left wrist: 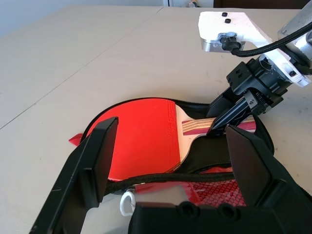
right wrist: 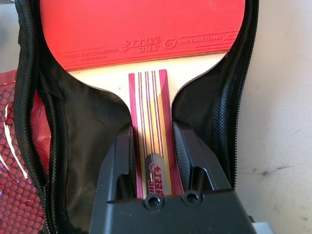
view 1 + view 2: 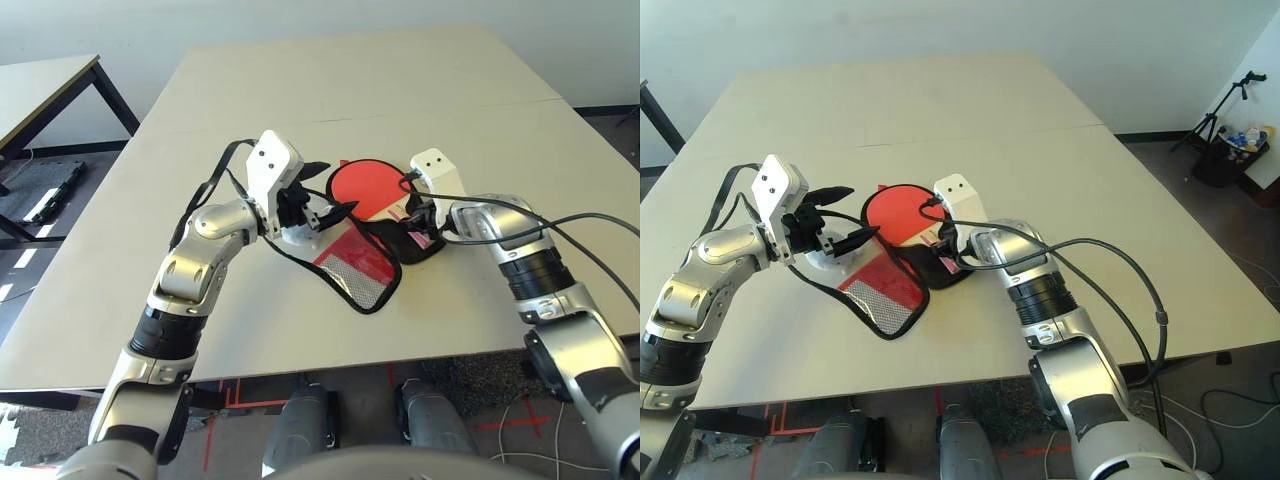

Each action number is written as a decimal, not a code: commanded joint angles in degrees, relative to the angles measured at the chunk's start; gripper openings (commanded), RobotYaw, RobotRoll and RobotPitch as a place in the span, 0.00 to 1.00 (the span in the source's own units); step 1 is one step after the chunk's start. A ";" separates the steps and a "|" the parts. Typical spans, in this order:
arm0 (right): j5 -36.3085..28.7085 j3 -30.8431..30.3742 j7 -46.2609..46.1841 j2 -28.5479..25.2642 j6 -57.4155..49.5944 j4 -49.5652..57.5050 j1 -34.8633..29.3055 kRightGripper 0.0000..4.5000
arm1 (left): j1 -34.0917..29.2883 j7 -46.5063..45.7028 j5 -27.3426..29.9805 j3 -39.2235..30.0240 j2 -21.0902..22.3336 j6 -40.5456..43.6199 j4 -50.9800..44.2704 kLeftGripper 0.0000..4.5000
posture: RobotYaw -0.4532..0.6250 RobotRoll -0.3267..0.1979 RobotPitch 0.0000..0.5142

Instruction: Store the ping-pong paddle in its case and zip it.

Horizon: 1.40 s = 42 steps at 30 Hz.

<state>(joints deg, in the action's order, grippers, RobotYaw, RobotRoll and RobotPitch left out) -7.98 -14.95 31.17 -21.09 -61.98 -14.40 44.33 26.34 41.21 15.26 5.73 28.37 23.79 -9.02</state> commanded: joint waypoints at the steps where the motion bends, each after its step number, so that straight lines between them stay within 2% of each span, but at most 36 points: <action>1: 0.48 1.15 -0.79 0.01 0.93 -0.47 -0.14 0.47 | -0.51 -0.01 -0.67 0.28 0.47 0.70 -0.83 1.00 | 0.47 0.62 0.11; 8: -5.14 5.32 3.76 -2.40 -5.30 4.30 -0.05 0.95 | 1.18 0.34 1.90 -3.55 3.10 3.84 -2.69 1.00 | 0.47 0.62 0.11; 9: -5.72 5.79 4.83 -3.58 -5.15 4.97 -0.20 0.99 | 1.51 1.24 2.17 -4.70 4.94 4.34 -2.77 1.00 | 0.47 0.62 0.11; 14: -7.58 6.07 11.14 -10.22 -2.46 6.28 -0.61 0.99 | -1.05 5.80 0.84 -8.24 15.10 2.64 -0.65 1.00 | 0.47 0.62 0.11; 20: -8.30 9.29 14.72 -13.58 4.08 3.12 1.80 0.99 | -7.50 9.29 -1.64 -11.54 23.51 -1.32 4.15 1.00 | 0.49 0.62 0.10; 24: -7.96 10.06 15.47 -14.19 7.23 0.33 2.74 0.99 | -11.28 11.01 -2.39 -12.02 26.52 -2.76 5.84 1.00 | 0.50 0.62 0.10; 29: -7.63 11.90 14.35 -13.60 10.03 -3.83 3.53 0.99 | -14.11 10.58 -3.33 -11.98 26.33 -3.36 6.22 1.00 | 0.50 0.62 0.10; 33: -7.36 13.25 12.41 -12.61 10.88 -6.17 3.25 0.99 | -16.21 10.05 -3.84 -9.31 23.98 -2.82 4.62 1.00 | 0.50 0.62 0.10; 38: -6.13 16.41 7.58 -11.32 16.18 -9.93 3.82 0.99 | -15.11 9.90 -3.22 -7.26 20.31 -0.41 1.71 1.00 | 0.49 0.62 0.10; 42: -5.76 18.94 4.95 -10.99 20.92 -13.68 4.47 0.99 | -11.72 10.22 -1.97 -4.33 16.74 3.34 -1.68 1.00 | 0.48 0.62 0.09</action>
<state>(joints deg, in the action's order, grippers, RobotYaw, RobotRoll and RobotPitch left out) -14.10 2.80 36.95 -32.35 -42.97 -26.32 47.97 13.40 51.18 12.10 -0.44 45.89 25.13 -8.80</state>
